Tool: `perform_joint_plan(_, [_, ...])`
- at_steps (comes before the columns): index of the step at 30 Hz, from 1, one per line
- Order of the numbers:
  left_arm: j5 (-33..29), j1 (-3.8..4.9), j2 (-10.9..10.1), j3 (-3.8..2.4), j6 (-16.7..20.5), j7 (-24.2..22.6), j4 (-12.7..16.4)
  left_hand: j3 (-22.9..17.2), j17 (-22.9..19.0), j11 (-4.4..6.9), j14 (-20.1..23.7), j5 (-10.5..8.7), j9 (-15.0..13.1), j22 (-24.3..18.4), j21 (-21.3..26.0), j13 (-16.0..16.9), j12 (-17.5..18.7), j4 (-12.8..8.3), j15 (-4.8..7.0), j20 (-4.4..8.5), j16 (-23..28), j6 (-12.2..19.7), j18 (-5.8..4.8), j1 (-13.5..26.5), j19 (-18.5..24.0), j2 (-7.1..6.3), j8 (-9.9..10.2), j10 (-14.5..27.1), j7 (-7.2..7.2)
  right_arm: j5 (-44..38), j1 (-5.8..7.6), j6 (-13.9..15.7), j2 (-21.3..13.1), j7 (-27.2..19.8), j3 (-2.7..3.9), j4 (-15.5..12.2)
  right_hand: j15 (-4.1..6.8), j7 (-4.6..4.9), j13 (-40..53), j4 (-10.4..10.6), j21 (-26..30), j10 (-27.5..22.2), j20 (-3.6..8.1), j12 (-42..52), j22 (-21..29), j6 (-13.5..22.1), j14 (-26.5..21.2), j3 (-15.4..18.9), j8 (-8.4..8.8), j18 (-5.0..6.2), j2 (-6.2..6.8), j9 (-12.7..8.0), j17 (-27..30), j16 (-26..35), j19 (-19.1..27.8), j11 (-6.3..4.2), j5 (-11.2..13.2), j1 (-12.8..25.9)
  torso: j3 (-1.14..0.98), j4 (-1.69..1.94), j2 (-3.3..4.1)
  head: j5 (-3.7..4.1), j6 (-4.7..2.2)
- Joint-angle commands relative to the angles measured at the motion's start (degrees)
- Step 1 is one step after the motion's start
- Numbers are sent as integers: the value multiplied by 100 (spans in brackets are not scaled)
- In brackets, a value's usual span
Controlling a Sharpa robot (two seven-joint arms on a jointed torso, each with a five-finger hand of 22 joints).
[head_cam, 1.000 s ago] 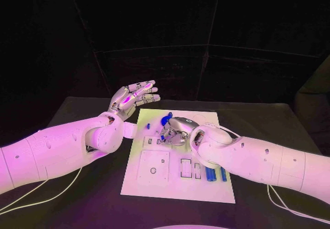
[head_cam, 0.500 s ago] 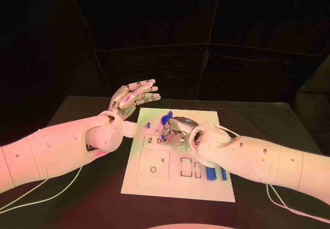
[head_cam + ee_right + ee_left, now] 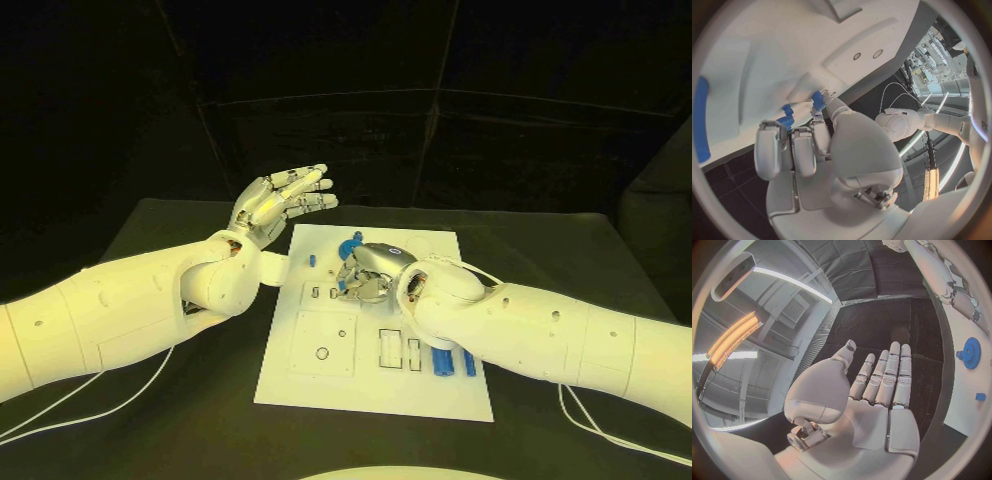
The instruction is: Assemble the parts on the task board
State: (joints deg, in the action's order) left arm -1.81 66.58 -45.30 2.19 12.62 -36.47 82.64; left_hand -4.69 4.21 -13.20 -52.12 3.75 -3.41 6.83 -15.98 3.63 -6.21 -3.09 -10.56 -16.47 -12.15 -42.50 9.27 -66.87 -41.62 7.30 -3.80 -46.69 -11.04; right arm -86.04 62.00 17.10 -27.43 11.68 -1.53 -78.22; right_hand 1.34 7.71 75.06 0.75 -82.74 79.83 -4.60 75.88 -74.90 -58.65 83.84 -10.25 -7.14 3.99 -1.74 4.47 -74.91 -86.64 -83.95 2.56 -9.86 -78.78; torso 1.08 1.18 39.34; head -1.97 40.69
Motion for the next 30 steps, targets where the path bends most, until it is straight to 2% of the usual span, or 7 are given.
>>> perform_joint_plan(1, [0,9,2,-3,-45,-52,0,-2,-7,-6,-51,9,0,-9,-10,-1,-1,-2,4,6,32,0,86,1,-46,50,11,-29,-501,-90,-16,-190,-24,148,-19,16,33,-3,112,4,-20,-47,30,-36,-90,-53,472,-25,-16,-106,23,2,-863,-1,-25,12,34,22,5,-4,-2,12,9])
perform_joint_plan(20, [0,9,-11,-3,-45,-42,4,-5,-8,-8,-53,10,2,-12,-9,-2,3,-5,3,6,38,6,86,-3,-46,52,14,-25,-505,-208,-19,-407,-40,291,-22,-27,21,9,89,29,-12,-60,19,-69,-80,-33,470,-7,14,-104,107,-16,-858,5,-24,24,180,136,3,4,0,37,34])
perform_joint_plan(30, [0,9,-12,-3,-46,-39,6,-5,-8,-8,-53,10,2,-12,-9,-2,3,-5,3,6,38,6,86,-3,-46,52,14,-25,-505,-263,-20,-411,-33,331,-23,-51,-1,41,37,83,-6,-100,2,-132,-74,48,465,76,69,-104,233,-38,-836,21,-23,53,257,283,1,1,0,36,48])
